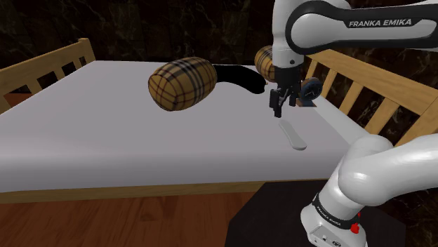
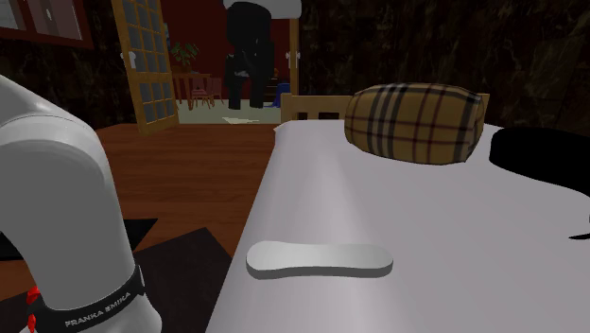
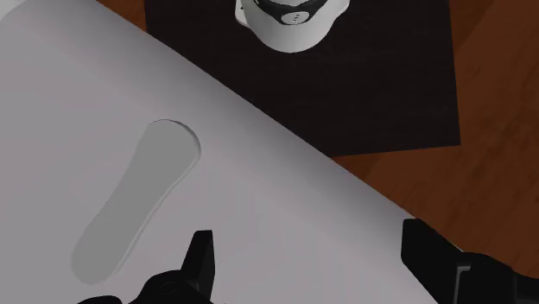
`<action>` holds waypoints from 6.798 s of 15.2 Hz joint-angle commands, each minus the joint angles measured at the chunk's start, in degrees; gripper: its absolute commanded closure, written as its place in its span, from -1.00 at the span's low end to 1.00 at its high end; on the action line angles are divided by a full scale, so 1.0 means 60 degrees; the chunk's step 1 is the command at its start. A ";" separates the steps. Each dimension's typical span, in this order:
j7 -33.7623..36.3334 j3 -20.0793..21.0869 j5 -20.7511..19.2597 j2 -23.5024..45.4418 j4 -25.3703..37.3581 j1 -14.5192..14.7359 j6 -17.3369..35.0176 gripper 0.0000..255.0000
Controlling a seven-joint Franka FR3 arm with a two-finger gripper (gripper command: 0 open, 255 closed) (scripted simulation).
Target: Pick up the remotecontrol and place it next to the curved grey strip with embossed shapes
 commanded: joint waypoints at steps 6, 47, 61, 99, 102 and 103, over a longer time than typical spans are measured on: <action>0.0168 -0.0875 -0.0392 -0.0089 -0.1065 -0.0769 0.1519 -1.00; 0.0257 -0.4036 -0.1350 0.2241 -0.3446 -0.2993 0.7753 1.00; 0.0323 -0.3591 -0.1156 0.1025 -0.2349 -0.3014 0.5450 1.00; -0.0532 -0.3861 0.0231 0.4957 0.4413 -0.2212 0.2578 1.00; -0.0860 -0.4064 0.0672 0.6212 0.5679 -0.2178 0.2491 1.00; -0.0972 -0.4123 0.0836 0.6640 0.6135 -0.2189 0.2430 1.00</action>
